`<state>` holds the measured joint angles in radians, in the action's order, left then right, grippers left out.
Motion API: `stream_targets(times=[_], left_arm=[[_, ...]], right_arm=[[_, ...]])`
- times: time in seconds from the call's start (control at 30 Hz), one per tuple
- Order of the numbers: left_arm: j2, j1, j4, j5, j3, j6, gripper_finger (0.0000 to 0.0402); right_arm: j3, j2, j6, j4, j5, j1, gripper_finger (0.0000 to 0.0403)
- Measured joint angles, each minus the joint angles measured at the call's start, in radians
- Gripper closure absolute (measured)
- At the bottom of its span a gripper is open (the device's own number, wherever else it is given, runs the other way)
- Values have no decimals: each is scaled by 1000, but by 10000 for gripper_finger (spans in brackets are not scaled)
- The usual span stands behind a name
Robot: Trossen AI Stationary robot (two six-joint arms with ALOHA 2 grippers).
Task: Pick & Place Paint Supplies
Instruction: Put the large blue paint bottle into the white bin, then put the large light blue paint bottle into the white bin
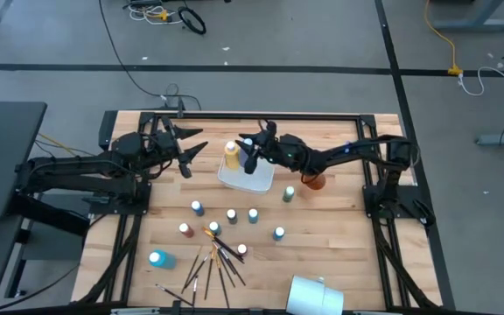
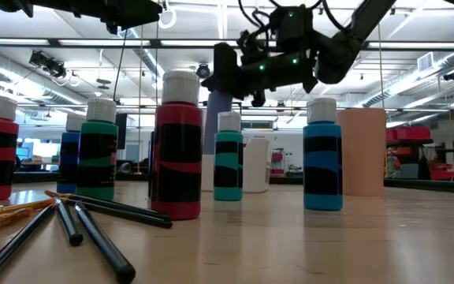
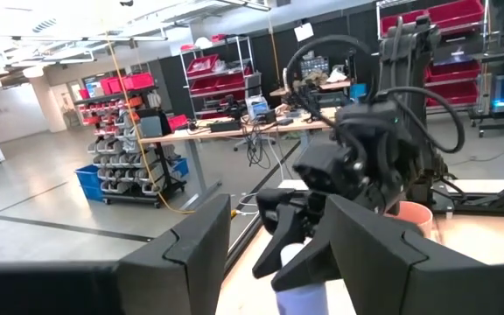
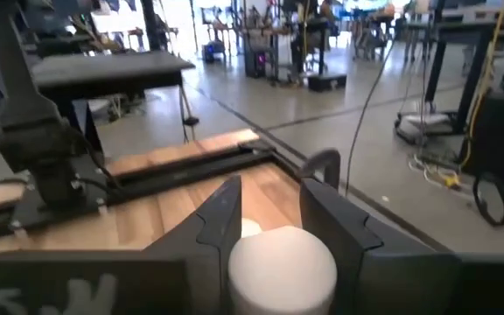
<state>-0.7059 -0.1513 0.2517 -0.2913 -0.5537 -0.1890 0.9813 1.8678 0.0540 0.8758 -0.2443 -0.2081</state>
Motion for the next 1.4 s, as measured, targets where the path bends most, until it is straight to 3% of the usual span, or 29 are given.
stream_targets(times=[0.9, 1.17, 1.4], left_arm=[[0, 0, 0, 0, 0, 1, 203], [0, 0, -3, 1, 0, 1, 203], [0, 0, -36, 132, 0, -32, 203]], right_arm=[[2, 124, 15, 100, 1, -32, 285], [1, 122, 12, 145, 61, -36, 282], [1, 101, 15, 197, 100, -36, 233]])
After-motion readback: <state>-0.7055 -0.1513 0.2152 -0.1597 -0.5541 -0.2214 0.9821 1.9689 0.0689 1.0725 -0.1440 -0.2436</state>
